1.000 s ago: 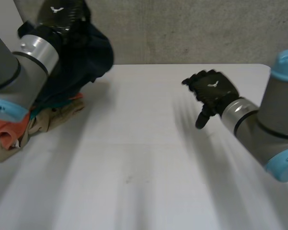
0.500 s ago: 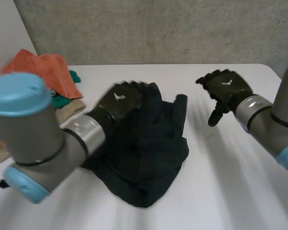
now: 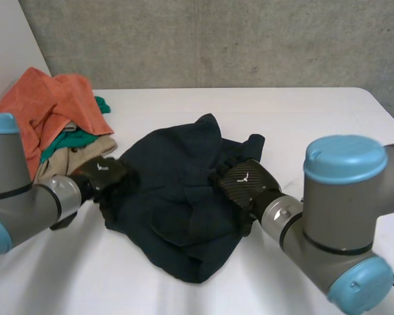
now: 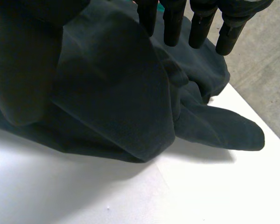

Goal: Fold the laundry.

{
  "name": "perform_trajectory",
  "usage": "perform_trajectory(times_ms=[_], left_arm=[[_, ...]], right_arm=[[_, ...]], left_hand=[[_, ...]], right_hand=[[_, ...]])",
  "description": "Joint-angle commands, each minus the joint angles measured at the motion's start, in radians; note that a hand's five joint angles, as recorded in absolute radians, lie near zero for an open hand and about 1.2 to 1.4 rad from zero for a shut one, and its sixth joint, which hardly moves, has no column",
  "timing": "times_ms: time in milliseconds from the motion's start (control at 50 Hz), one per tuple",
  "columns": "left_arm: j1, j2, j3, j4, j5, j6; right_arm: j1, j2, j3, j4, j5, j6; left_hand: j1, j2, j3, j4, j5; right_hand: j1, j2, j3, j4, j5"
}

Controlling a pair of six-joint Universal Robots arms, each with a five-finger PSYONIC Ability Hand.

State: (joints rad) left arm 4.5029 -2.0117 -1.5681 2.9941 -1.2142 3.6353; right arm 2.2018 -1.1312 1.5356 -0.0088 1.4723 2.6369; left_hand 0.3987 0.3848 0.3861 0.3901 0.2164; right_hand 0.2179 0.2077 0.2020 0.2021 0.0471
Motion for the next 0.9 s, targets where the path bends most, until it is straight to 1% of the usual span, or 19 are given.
perform_trajectory(times_ms=[20, 160, 240, 260, 280, 380, 400, 480, 540, 620, 680, 720, 760, 780, 820, 840, 860, 880, 900], left_arm=[[-0.002, 0.096, -0.143, 0.072, 0.012, -0.046], [-0.037, 0.091, -0.208, 0.212, -0.005, -0.041], [-0.051, 0.039, -0.19, 0.229, -0.037, -0.014], [-0.054, 0.022, -0.169, 0.227, -0.057, 0.005], [-0.059, 0.019, -0.153, 0.23, -0.07, 0.015], [-0.102, 0.042, 0.006, 0.252, -0.171, 0.06], [-0.125, 0.066, 0.082, 0.279, -0.21, 0.057], [-0.183, 0.103, 0.291, 0.382, -0.29, 0.014], [-0.228, 0.108, 0.4, 0.44, -0.312, -0.021], [-0.316, 0.097, 0.511, 0.49, -0.295, -0.09], [-0.393, 0.064, 0.513, 0.467, -0.242, -0.17], [-0.441, 0.027, 0.475, 0.437, -0.173, -0.23], [-0.465, -0.005, 0.435, 0.416, -0.122, -0.254], [-0.49, -0.039, 0.39, 0.393, -0.06, -0.277], [-0.508, -0.071, 0.344, 0.378, -0.003, -0.287], [-0.516, -0.087, 0.323, 0.37, 0.021, -0.284], [-0.525, -0.116, 0.288, 0.356, 0.065, -0.267], [-0.527, -0.124, 0.272, 0.347, 0.077, -0.256], [-0.527, -0.13, 0.249, 0.341, 0.087, -0.238]], right_arm=[[0.007, 0.031, 0.006, -0.054, 0.066, -0.035], [0.0, 0.022, 0.008, -0.057, 0.068, -0.032], [-0.013, 0.013, 0.011, -0.057, 0.068, -0.032], [-0.019, 0.007, 0.012, -0.057, 0.069, -0.032], [-0.022, 0.004, 0.011, -0.057, 0.071, -0.032], [-0.046, -0.036, 0.005, -0.057, 0.082, -0.031], [-0.06, -0.054, -0.002, -0.057, 0.085, -0.029], [-0.102, -0.1, -0.02, -0.057, 0.092, -0.014], [-0.126, -0.122, -0.032, -0.057, 0.099, 0.008], [-0.186, -0.156, -0.057, -0.054, 0.111, 0.06], [-0.232, -0.177, -0.069, -0.053, 0.108, 0.09], [-0.263, -0.188, -0.075, -0.053, 0.106, 0.104], [-0.283, -0.194, -0.077, -0.053, 0.105, 0.106], [-0.302, -0.196, -0.078, -0.053, 0.102, 0.104], [-0.319, -0.197, -0.08, -0.051, 0.099, 0.101], [-0.33, -0.197, -0.081, -0.051, 0.095, 0.1], [-0.342, -0.197, -0.083, -0.048, 0.092, 0.097], [-0.35, -0.197, -0.084, -0.048, 0.091, 0.095], [-0.362, -0.193, -0.084, -0.046, 0.086, 0.094]], left_hand=[[0.178, 0.192, 0.191, 0.187, 0.186], [0.235, 0.248, 0.247, 0.243, 0.242], [0.615, 0.629, 0.628, 0.624, 0.623], [0.93, 0.944, 0.943, 0.939, 0.938], [0.997, 1.011, 1.01, 1.005, 1.005], [0.998, 1.011, 1.01, 1.006, 1.005], [0.998, 1.011, 1.01, 1.006, 1.005], [0.998, 1.011, 1.01, 1.006, 1.005], [0.998, 1.011, 1.01, 1.006, 1.005], [0.998, 1.011, 1.01, 1.006, 1.005], [0.998, 1.011, 1.01, 1.006, 1.005], [0.998, 1.011, 1.01, 1.006, 1.005], [0.998, 1.011, 1.01, 1.006, 1.005], [0.998, 1.011, 1.01, 1.006, 1.005], [0.998, 1.011, 1.01, 1.006, 1.005], [0.948, 0.962, 0.961, 0.957, 0.956], [0.422, 0.436, 0.435, 0.43, 0.43], [0.141, 0.154, 0.153, 0.149, 0.148], [-0.224, -0.21, -0.212, -0.216, -0.216]], right_hand=[[-0.043, -0.033, -0.027, -0.028, -0.047], [-0.043, -0.033, -0.027, -0.028, -0.047], [-0.043, -0.033, -0.027, -0.028, -0.047], [-0.043, -0.033, -0.027, -0.028, -0.047], [-0.043, -0.033, -0.027, -0.028, -0.047], [-0.043, -0.033, -0.027, -0.028, -0.047], [-0.043, -0.033, -0.027, -0.028, -0.047], [-0.043, -0.033, -0.027, -0.028, -0.047], [-0.043, -0.033, -0.027, -0.028, -0.047], [-0.043, -0.033, -0.027, -0.028, -0.047], [-0.043, -0.033, -0.027, -0.028, -0.047], [-0.043, -0.033, -0.027, -0.028, -0.047], [-0.043, -0.033, -0.027, -0.028, -0.047], [-0.043, -0.033, -0.027, -0.028, -0.047], [-0.043, -0.033, -0.027, -0.028, -0.047], [-0.043, -0.033, -0.027, -0.028, -0.047], [-0.043, -0.033, -0.027, -0.028, -0.047], [-0.043, -0.033, -0.027, -0.028, -0.047], [-0.043, -0.033, -0.027, -0.028, -0.047]])
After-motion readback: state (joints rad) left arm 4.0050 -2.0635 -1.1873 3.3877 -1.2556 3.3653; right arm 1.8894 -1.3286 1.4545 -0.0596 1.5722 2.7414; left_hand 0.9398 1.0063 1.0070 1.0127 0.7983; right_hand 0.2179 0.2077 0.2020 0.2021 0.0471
